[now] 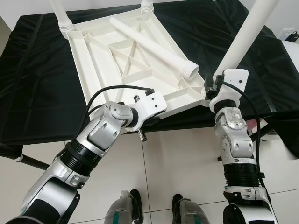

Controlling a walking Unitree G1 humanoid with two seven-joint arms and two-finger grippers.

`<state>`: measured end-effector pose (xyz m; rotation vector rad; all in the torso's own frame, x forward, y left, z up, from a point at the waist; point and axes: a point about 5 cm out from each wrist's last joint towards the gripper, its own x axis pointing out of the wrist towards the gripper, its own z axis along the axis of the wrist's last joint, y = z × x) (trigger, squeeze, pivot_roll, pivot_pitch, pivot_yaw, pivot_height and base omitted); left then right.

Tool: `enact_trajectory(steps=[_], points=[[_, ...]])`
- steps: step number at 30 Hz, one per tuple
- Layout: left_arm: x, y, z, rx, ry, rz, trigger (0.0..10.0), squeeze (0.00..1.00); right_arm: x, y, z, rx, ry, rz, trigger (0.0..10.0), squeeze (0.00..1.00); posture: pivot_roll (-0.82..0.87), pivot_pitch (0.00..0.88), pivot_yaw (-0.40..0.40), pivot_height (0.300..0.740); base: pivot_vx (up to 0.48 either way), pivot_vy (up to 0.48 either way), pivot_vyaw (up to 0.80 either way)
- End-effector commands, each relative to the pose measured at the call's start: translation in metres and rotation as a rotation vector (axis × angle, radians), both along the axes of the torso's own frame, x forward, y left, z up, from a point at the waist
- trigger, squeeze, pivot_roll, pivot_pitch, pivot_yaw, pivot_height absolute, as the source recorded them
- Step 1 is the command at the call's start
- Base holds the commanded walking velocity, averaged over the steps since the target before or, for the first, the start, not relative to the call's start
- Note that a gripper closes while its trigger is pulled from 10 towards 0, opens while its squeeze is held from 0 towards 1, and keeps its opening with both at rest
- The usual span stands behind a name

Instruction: Building children table

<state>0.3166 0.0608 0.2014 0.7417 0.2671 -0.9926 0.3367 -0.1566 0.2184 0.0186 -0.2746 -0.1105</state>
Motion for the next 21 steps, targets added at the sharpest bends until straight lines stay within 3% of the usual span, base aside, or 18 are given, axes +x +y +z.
enact_trajectory(steps=[1, 21], points=[[0.0037, -0.0006, 0.0098, 0.008, -0.076, 0.036, 10.0, 0.0, -0.0016, 0.0114, -0.0076, 0.008, 0.037, 0.011, 10.0, 0.0, -0.11, 0.2, 0.065, 0.74, 0.0, 0.0, 0.0], [0.0029, 0.0003, 0.0096, 0.007, -0.07, 0.04, 10.0, 0.0, 0.0006, 0.0138, -0.0108, 0.04, 0.071, -0.177, 10.0, 0.0, -0.11, 0.211, 0.068, 0.74, 0.0, 0.0, 0.0]])
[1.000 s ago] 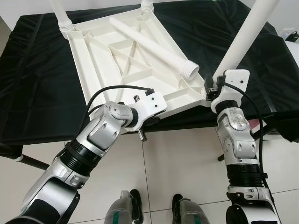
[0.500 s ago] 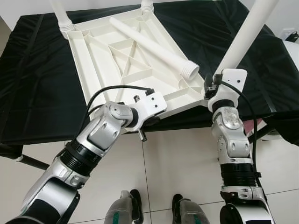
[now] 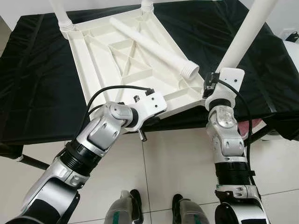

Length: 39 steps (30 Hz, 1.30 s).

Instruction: Building children table

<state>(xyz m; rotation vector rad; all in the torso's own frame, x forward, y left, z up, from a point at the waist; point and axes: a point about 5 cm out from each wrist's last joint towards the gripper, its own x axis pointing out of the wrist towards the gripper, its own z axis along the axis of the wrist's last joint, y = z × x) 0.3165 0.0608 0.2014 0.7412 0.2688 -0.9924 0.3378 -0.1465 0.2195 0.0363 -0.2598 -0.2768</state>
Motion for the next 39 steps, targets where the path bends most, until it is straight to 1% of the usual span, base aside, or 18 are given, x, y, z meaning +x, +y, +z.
enact_trajectory(steps=[1, 9, 17, 21, 25, 28, 30, 36, 39], points=[[0.003, 0.0, 0.01, 0.007, -0.071, 0.039, 10.0, 0.0, 0.0, 0.004, -0.012, 0.004, 0.057, -0.014, 10.0, 0.0, -0.11, 0.211, 0.068, 0.74, 0.0, 0.0, 0.0], [0.003, 0.0, 0.009, 0.007, -0.069, 0.039, 10.0, 0.0, -0.001, 0.003, -0.013, 0.004, 0.072, -0.113, 10.0, 0.0, -0.11, 0.213, 0.071, 0.74, 0.0, 0.0, 0.0], [0.002, 0.001, 0.009, 0.008, -0.067, 0.037, 10.0, 0.0, -0.002, 0.003, -0.016, 0.019, 0.084, -0.157, 10.0, 0.0, -0.1, 0.213, 0.072, 0.74, 0.0, 0.0, 0.0], [0.001, 0.001, 0.009, 0.009, -0.065, 0.035, 10.0, 0.0, -0.003, 0.004, -0.017, 0.029, 0.09, -0.197, 10.0, 0.0, -0.1, 0.208, 0.073, 0.74, 0.0, 0.0, 0.0], [0.001, 0.001, 0.009, 0.01, -0.066, 0.034, 10.0, 0.0, -0.004, 0.0, -0.019, 0.04, 0.096, -0.243, 10.0, 0.0, -0.1, 0.205, 0.074, 0.74, 0.0, 0.0, 0.0], [0.001, 0.001, 0.009, 0.01, -0.065, 0.033, 10.0, 0.0, -0.004, -0.002, -0.02, 0.043, 0.102, -0.255, 10.0, 0.0, -0.1, 0.204, 0.074, 0.74, 0.0, 0.0, 0.0], [0.001, 0.0, 0.009, 0.01, -0.065, 0.033, 10.0, 0.0, -0.003, -0.008, -0.023, 0.068, 0.118, -0.296, 10.0, 0.0, -0.1, 0.202, 0.074, 0.74, 0.0, 0.0, 0.0], [0.001, 0.0, 0.008, 0.009, -0.064, 0.031, 10.0, 0.0, -0.002, -0.011, -0.023, 0.073, 0.123, -0.308, 10.0, 0.0, -0.1, 0.202, 0.074, 0.74, 0.0, 0.0, 0.0], [0.0, 0.0, 0.008, 0.009, -0.063, 0.032, 10.0, 0.0, -0.001, -0.015, -0.023, 0.074, 0.121, -0.323, 10.0, 0.0, -0.1, 0.203, 0.074, 0.74, 0.0, 0.0, 0.0]])
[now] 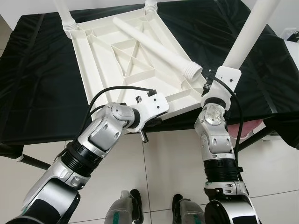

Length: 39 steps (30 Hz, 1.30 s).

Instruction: Building children table

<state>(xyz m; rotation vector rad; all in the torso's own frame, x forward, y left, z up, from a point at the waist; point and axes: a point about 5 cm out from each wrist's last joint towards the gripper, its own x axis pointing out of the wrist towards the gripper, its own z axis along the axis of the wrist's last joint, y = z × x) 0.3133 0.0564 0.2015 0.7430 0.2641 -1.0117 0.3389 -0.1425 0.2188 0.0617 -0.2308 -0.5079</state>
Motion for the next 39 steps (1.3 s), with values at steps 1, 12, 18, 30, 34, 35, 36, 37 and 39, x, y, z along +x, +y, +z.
enact_trajectory(steps=[1, 12, 18, 30, 34, 35, 36, 37, 39], points=[[0.004, 0.004, 0.008, 0.009, -0.066, 0.051, 10.0, 0.0, -0.002, -0.019, -0.022, 0.025, 0.096, -0.096, 10.0, 0.0, -0.1, 0.203, 0.074, 0.74, 0.0, 0.0, 0.0], [0.004, 0.004, 0.008, 0.008, -0.064, 0.054, 10.0, 0.0, -0.005, -0.028, -0.025, 0.039, 0.114, -0.188, 10.0, 0.0, -0.1, 0.21, 0.075, 0.74, 0.0, 0.0, 0.0], [0.003, 0.004, 0.008, 0.007, -0.062, 0.057, 10.0, 0.0, -0.007, -0.036, -0.029, 0.042, 0.137, -0.264, 10.0, 0.0, -0.1, 0.214, 0.074, 0.74, 0.0, 0.0, 0.0], [0.004, 0.005, 0.008, 0.006, -0.062, 0.062, 10.0, 0.0, -0.002, -0.031, -0.031, 0.048, 0.149, -0.284, 10.0, 0.0, -0.1, 0.215, 0.073, 0.74, 0.0, 0.0, 0.0], [0.003, 0.005, 0.008, 0.005, -0.062, 0.064, 10.0, 0.0, -0.001, -0.028, -0.03, 0.048, 0.145, -0.267, 10.0, 0.0, -0.1, 0.215, 0.072, 0.74, 0.0, 0.0, 0.0], [0.003, 0.005, 0.008, 0.005, -0.062, 0.064, 10.0, 0.0, -0.001, -0.028, -0.03, 0.048, 0.145, -0.267, 10.0, 0.0, -0.1, 0.215, 0.072, 0.74, 0.0, 0.0, 0.0], [0.003, 0.005, 0.008, 0.005, -0.062, 0.064, 10.0, 0.0, 0.0, -0.027, -0.03, 0.053, 0.145, -0.259, 10.0, 0.57, -0.1, 0.215, 0.071, 0.74, 0.0, 0.0, 0.0], [0.003, 0.005, 0.008, 0.005, -0.061, 0.064, 10.0, 0.0, 0.0, -0.027, -0.031, 0.057, 0.144, -0.254, 10.0, 0.57, -0.1, 0.215, 0.071, 0.74, 0.0, 0.0, 0.0], [0.003, 0.005, 0.008, 0.004, -0.061, 0.063, 10.0, 0.0, 0.0, -0.026, -0.031, 0.07, 0.142, -0.237, 10.0, 1.0, -0.1, 0.212, 0.07, 0.74, 0.0, 0.0, 0.0]])
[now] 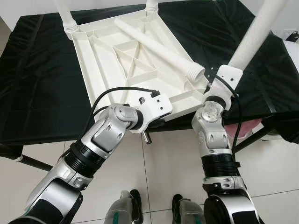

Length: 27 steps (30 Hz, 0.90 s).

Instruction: Building children table

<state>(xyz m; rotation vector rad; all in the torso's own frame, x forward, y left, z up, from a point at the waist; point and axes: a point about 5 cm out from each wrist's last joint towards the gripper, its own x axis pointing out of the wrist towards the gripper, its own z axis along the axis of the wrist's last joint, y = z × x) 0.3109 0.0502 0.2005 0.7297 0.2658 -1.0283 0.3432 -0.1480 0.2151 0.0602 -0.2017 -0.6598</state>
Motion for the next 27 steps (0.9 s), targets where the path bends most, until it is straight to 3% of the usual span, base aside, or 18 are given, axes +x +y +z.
enact_trajectory(steps=[1, 5, 7, 13, 14, 17, 18, 27], points=[[0.006, 0.011, 0.009, 0.014, -0.073, 0.074, 10.0, 0.0, -0.004, -0.02, -0.028, 0.052, 0.109, -0.088, 10.0, 1.0, -0.1, 0.212, 0.07, 0.74, 0.0, 0.0, 0.0], [0.006, 0.01, 0.009, 0.013, -0.074, 0.072, 10.0, 0.0, -0.004, -0.019, -0.027, 0.045, 0.117, -0.078, 10.0, 1.0, -0.1, 0.212, 0.07, 0.74, 0.0, 0.0, 0.0], [0.006, 0.009, 0.009, 0.013, -0.075, 0.071, 10.0, 0.0, -0.003, -0.017, -0.026, 0.036, 0.113, -0.059, 10.0, 0.0, -0.1, 0.21, 0.07, 0.74, 0.0, 0.0, 0.0], [0.006, 0.009, 0.008, 0.011, -0.075, 0.07, 10.0, 0.0, -0.001, -0.013, -0.026, 0.044, 0.102, -0.022, 10.0, 0.0, -0.11, 0.202, 0.065, 0.74, 0.0, 0.0, 0.0], [0.006, 0.009, 0.008, 0.011, -0.076, 0.07, 10.0, 0.0, -0.001, -0.012, -0.026, 0.043, 0.103, -0.015, 10.0, 1.0, -0.11, 0.202, 0.065, 0.74, 0.0, 0.0, 0.0], [0.006, 0.009, 0.008, 0.01, -0.076, 0.071, 10.0, 0.0, 0.0, -0.011, -0.027, 0.036, 0.105, -0.003, 10.0, 0.99, -0.11, 0.198, 0.064, 0.74, 0.0, 0.0, 0.0], [0.005, 0.009, 0.009, 0.01, -0.077, 0.071, 10.0, 0.0, 0.001, -0.009, -0.027, 0.039, 0.111, 0.026, 10.0, 0.0, -0.11, 0.198, 0.064, 0.74, 0.0, 0.0, 0.0], [0.006, 0.008, 0.009, 0.008, -0.077, 0.068, 10.0, 0.0, 0.004, -0.004, -0.027, 0.045, 0.105, 0.117, 10.0, 0.0, -0.11, 0.196, 0.068, 0.74, 0.0, 0.0, 0.0]])
